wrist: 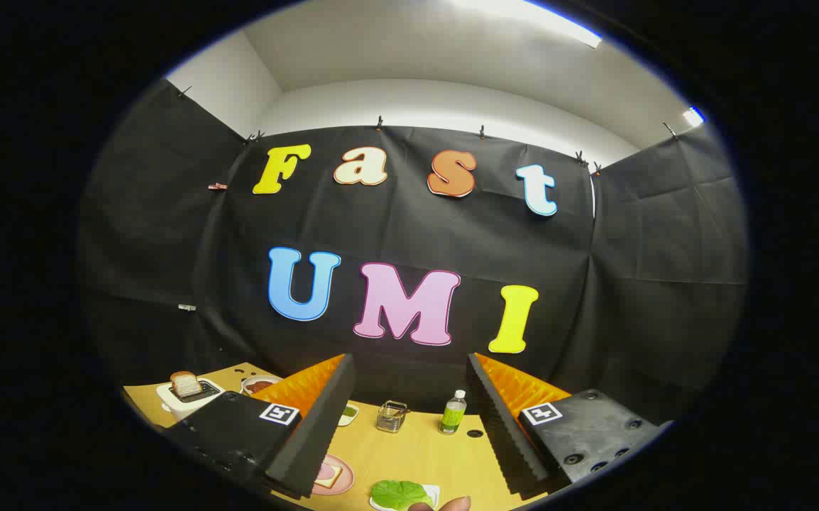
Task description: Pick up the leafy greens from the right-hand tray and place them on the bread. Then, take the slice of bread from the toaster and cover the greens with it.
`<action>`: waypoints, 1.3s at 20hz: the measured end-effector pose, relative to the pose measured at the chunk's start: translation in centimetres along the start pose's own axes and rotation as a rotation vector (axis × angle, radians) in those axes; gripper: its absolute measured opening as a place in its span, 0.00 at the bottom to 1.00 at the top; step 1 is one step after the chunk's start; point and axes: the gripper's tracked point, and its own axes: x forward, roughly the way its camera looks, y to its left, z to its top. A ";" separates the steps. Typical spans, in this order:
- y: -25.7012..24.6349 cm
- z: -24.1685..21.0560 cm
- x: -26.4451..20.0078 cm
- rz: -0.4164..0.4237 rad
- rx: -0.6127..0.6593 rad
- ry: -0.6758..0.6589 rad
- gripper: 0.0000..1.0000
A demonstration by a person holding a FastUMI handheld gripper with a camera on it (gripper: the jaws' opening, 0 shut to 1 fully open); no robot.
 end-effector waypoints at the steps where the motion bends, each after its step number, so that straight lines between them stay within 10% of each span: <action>1: 0.0 0.0 0.0 0.000 0.002 0.001 0.98; 20: -0.8 -0.9 -1.0 0.005 0.013 0.024 0.98; 26: -1.1 -6.9 -0.4 0.073 -0.018 0.213 0.98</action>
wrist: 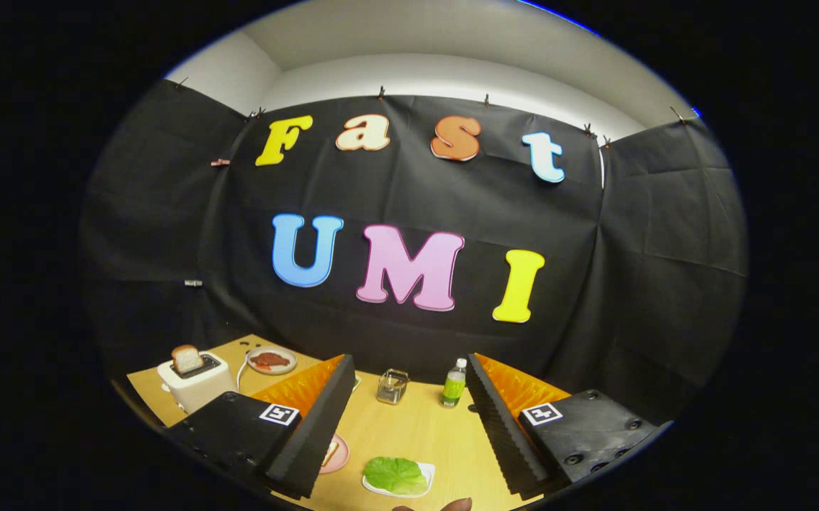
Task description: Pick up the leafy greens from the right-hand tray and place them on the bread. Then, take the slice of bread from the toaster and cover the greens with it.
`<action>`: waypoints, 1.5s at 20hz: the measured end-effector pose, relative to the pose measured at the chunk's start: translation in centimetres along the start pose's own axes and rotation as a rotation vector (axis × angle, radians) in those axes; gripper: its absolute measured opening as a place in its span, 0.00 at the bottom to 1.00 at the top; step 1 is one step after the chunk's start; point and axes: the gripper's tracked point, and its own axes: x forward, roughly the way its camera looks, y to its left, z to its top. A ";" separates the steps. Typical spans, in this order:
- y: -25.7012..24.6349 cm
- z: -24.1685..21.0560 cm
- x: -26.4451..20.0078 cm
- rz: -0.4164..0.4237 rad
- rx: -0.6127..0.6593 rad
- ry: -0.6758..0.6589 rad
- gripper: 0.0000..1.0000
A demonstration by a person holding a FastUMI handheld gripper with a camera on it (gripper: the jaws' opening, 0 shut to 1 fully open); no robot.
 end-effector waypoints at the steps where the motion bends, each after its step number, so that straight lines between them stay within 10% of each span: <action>1: 0.5 -2.3 0.4 0.040 -0.013 0.070 0.98; 16: 1.8 -33.0 4.9 0.343 -0.080 0.880 0.95; 30: 1.7 -42.3 7.7 0.338 -0.078 1.087 0.71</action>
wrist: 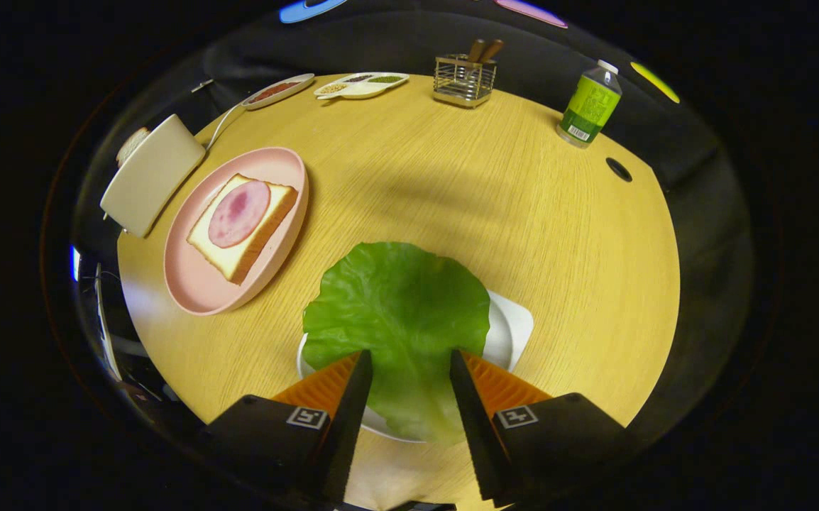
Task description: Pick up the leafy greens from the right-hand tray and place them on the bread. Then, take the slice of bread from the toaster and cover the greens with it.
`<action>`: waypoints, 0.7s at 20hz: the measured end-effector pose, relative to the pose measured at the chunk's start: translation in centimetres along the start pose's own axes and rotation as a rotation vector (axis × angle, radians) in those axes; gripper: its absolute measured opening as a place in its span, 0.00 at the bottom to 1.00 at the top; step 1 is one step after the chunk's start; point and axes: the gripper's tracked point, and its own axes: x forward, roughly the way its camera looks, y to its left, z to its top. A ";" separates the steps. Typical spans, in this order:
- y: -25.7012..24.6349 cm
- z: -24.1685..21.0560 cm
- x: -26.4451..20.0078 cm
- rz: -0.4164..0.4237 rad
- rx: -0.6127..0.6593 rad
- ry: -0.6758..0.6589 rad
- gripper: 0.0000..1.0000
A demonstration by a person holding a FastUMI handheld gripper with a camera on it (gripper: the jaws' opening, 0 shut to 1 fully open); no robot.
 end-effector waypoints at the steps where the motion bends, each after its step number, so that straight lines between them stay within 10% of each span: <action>1: 0.3 0.0 0.1 0.004 0.001 0.002 0.68; 6: 1.0 -0.2 -0.1 0.012 -0.056 -0.005 0.11; 14: 1.2 2.8 -5.2 -0.009 -0.003 -0.130 0.09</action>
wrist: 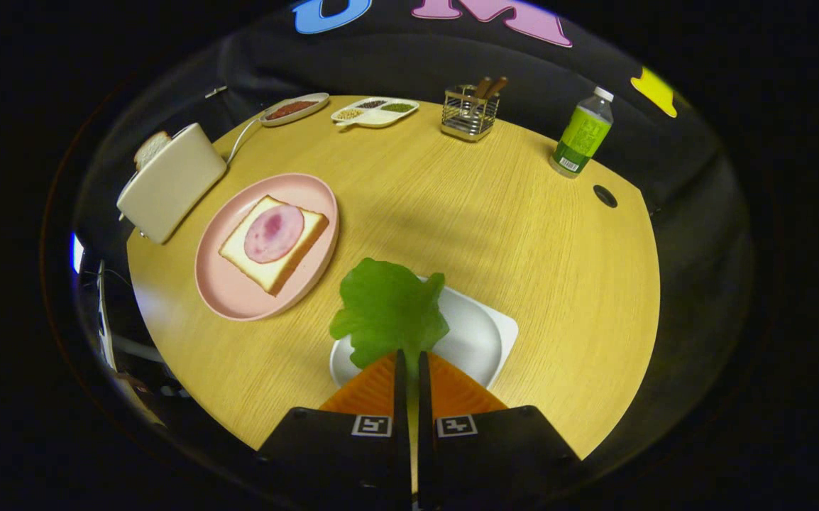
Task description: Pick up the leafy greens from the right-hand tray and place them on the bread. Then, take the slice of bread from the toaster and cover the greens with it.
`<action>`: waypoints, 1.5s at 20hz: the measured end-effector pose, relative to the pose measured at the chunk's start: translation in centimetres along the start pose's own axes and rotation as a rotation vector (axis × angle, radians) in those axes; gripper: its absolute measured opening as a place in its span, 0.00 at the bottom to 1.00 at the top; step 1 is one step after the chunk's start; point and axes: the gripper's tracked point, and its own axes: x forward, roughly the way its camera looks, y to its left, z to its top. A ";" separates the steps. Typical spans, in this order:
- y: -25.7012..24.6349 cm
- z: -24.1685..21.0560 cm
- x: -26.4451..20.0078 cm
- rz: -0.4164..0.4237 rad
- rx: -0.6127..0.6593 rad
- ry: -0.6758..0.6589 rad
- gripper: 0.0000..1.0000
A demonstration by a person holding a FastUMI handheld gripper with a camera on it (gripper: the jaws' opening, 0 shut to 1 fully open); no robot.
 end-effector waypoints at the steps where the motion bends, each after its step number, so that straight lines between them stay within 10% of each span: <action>1: 0.2 1.1 -1.2 -0.005 0.000 -0.034 0.09; 22: 17.1 11.9 -2.4 0.115 0.002 -0.077 0.10; 26: 16.9 12.9 -1.7 0.089 0.027 -0.107 0.79; 30: 16.6 13.5 -2.0 0.072 0.042 -0.130 0.78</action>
